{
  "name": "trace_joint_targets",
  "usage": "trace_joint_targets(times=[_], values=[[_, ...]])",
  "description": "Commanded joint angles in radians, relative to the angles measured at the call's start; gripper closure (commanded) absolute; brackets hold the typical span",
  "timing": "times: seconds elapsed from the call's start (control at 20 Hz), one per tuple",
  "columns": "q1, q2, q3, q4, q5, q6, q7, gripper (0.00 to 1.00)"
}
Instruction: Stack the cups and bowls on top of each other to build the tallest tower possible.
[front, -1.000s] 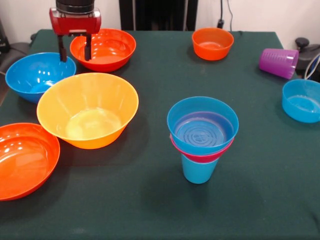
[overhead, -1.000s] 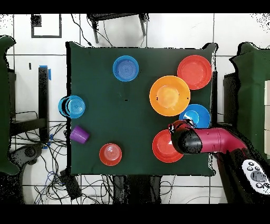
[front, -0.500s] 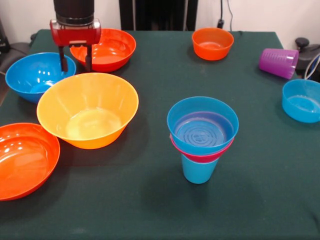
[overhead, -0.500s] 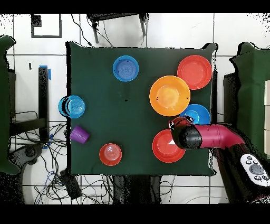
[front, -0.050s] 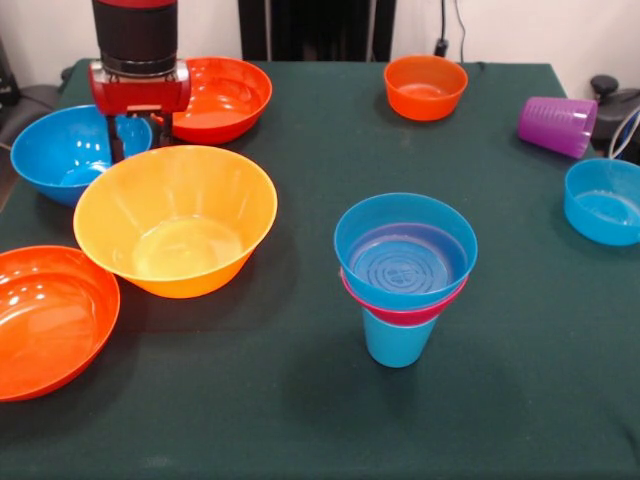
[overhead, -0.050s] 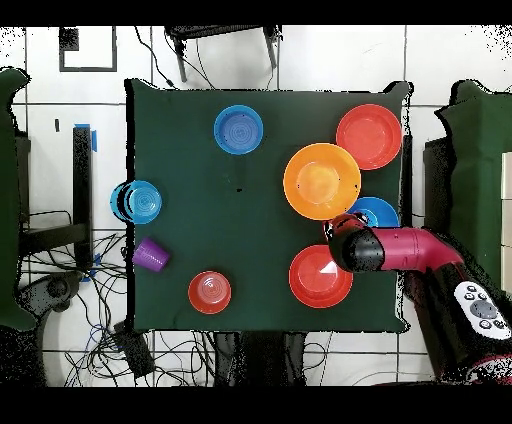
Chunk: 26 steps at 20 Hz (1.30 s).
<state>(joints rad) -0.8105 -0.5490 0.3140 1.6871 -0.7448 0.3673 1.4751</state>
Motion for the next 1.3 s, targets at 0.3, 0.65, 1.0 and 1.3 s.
trace_joint_targets(times=[0.3,0.65,1.0,1.3], values=[[0.053,-0.003,-0.040,0.004,-0.037,0.035,0.031,0.00],[0.067,0.011,-0.074,0.036,-0.041,-0.005,0.069,0.00],[0.054,0.021,-0.117,0.069,-0.060,-0.063,0.083,0.00],[0.040,0.060,-0.126,0.074,-0.070,-0.115,0.081,0.00]])
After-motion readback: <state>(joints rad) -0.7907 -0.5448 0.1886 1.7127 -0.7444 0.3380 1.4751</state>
